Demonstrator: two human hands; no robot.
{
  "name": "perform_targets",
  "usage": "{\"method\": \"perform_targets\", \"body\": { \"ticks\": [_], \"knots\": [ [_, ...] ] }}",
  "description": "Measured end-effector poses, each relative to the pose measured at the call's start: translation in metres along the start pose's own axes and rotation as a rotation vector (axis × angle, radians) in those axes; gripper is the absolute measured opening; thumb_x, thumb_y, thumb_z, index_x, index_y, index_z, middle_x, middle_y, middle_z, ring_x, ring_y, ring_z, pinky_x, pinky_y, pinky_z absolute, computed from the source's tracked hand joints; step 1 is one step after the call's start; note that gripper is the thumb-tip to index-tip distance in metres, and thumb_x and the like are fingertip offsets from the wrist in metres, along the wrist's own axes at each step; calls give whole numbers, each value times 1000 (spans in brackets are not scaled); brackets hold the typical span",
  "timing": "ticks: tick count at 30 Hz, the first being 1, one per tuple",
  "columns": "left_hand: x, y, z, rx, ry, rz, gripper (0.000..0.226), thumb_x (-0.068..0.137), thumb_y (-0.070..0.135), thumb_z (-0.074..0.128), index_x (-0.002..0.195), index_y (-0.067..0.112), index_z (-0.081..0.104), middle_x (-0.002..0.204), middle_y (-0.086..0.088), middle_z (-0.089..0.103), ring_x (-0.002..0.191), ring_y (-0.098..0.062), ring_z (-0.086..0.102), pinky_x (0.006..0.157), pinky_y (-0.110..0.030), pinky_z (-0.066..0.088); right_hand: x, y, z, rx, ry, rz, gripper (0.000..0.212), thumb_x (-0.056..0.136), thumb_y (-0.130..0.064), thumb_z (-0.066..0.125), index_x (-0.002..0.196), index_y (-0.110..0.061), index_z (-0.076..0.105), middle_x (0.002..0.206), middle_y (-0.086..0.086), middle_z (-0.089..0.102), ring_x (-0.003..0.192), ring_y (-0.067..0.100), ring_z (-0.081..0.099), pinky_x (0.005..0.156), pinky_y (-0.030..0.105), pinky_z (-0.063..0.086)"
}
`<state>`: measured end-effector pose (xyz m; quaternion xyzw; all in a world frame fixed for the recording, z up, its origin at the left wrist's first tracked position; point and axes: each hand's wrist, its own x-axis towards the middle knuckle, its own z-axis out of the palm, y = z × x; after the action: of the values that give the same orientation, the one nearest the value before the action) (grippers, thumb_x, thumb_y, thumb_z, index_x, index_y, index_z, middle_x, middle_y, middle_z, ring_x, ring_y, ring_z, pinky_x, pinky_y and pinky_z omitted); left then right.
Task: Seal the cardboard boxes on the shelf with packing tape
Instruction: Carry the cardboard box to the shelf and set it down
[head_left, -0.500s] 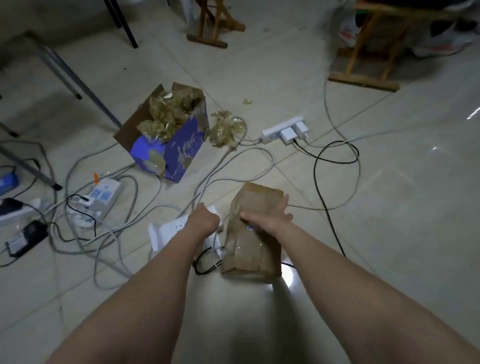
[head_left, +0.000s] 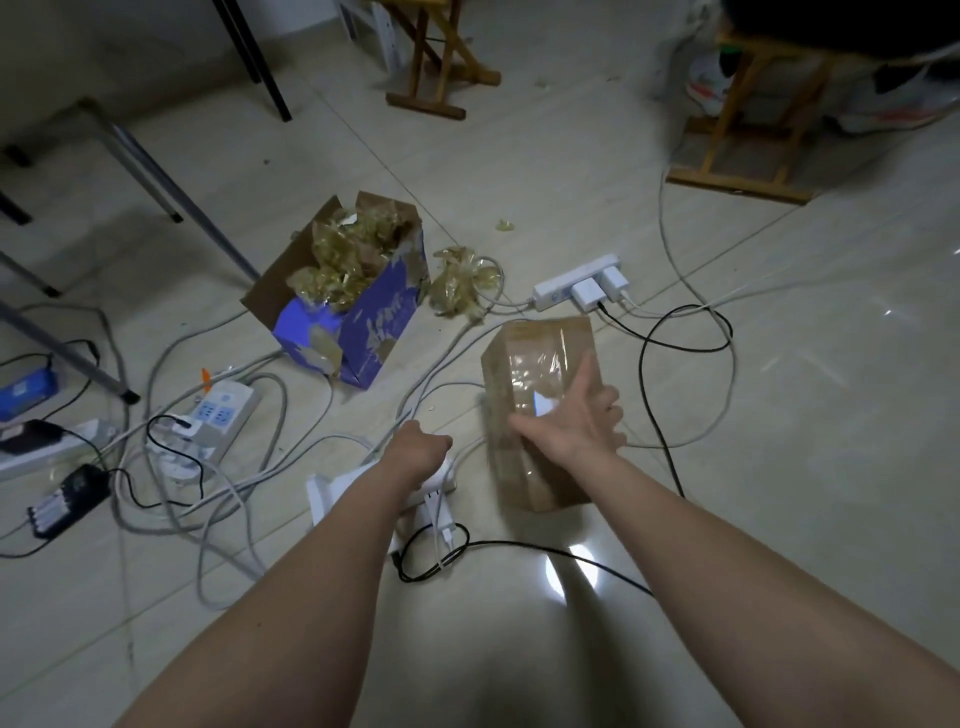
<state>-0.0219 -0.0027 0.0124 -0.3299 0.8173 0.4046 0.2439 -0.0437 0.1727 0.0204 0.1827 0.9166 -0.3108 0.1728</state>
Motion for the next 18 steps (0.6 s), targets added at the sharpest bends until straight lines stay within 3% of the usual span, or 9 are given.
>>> {"method": "perform_targets", "body": {
  "ticks": [4,7,10,18],
  "knots": [
    [-6,24,-8,-117,0,-9,65,99,24,56,154,8,24,129,-15,50,112,-33,57,88,-39,50,17,-27,-44,-83,90,-148,134,58,-62,77,151,-25,-12,142,20,25,127,38,33,99,50,34],
    [-20,45,-18,-126,19,10,73,96,26,62,155,8,21,148,-18,41,124,-35,52,99,-44,50,14,-44,-80,-164,84,-252,134,59,-59,78,151,-24,-13,146,19,22,131,37,30,100,49,33],
    [-48,74,-36,-43,5,36,90,88,25,74,155,7,18,154,-17,34,136,-34,42,108,-42,42,1,-60,-126,-258,52,-352,134,59,-57,78,150,-23,-13,146,17,20,130,36,29,101,48,32],
    [-152,185,-109,88,3,131,112,73,18,87,157,10,13,157,-12,32,142,-27,35,107,-33,37,-39,-128,-277,-522,114,-546,137,53,-63,76,150,-21,-12,140,13,25,120,33,36,95,46,35]
  ]
}}
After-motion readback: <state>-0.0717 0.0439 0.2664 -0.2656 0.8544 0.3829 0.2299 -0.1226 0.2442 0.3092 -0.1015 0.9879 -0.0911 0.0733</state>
